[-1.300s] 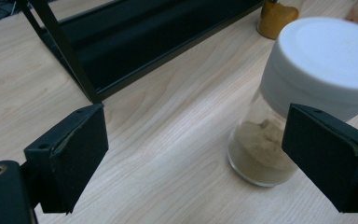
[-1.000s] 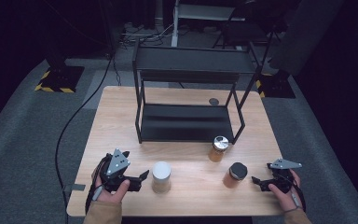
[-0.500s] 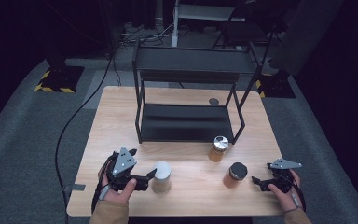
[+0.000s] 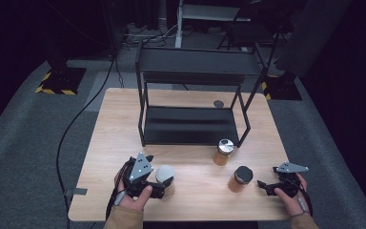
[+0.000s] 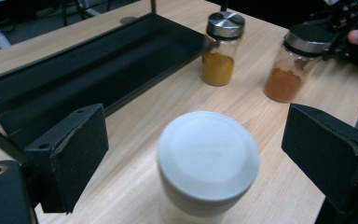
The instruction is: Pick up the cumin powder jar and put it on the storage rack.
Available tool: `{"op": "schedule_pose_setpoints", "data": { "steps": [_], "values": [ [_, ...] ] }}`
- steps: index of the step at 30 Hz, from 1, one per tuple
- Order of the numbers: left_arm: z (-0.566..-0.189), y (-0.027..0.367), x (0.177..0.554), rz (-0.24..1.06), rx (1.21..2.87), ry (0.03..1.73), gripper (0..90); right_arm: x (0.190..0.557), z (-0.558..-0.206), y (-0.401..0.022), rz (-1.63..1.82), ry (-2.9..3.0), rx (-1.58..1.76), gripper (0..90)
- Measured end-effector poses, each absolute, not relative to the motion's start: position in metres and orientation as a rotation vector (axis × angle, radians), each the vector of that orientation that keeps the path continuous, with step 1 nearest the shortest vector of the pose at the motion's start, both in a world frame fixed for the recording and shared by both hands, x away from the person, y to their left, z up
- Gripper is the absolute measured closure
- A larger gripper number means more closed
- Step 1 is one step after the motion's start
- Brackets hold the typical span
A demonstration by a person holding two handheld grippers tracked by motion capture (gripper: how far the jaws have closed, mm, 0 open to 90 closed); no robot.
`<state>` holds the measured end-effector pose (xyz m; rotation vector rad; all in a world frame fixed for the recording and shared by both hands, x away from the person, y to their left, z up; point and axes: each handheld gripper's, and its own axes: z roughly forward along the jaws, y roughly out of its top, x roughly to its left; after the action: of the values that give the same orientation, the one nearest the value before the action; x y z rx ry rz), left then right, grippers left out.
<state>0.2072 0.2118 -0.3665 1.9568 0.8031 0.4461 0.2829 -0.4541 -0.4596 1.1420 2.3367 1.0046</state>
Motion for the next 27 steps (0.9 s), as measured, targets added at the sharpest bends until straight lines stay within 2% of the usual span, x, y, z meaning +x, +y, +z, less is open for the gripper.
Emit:
{"op": "schedule_pose_setpoints", "data": {
  "steps": [10, 20, 24, 25, 27],
  "values": [
    [-0.386, 0.207, 0.210, 0.424, 1.940, 0.822, 7.5, 0.283, -0.459, -0.454, 1.002, 2.338, 1.144, 0.1],
    [-0.400, 0.203, 0.210, 0.431, 1.951, 0.858, 18.1, 0.283, -0.459, -0.454, 1.002, 2.338, 1.143, 0.1],
    [-0.403, 0.205, 0.215, 0.403, 1.971, 0.849, 25.0, 0.283, -0.459, -0.454, 1.002, 2.338, 1.144, 0.1],
    [-0.406, 0.207, 0.217, 0.379, 1.963, 0.842, 30.4, 0.283, -0.459, -0.454, 1.002, 2.338, 1.144, 0.1],
    [-0.407, 0.207, 0.217, 0.380, 1.961, 0.843, 31.1, 0.283, -0.459, -0.454, 1.002, 2.338, 1.144, 0.1]
  ]
}}
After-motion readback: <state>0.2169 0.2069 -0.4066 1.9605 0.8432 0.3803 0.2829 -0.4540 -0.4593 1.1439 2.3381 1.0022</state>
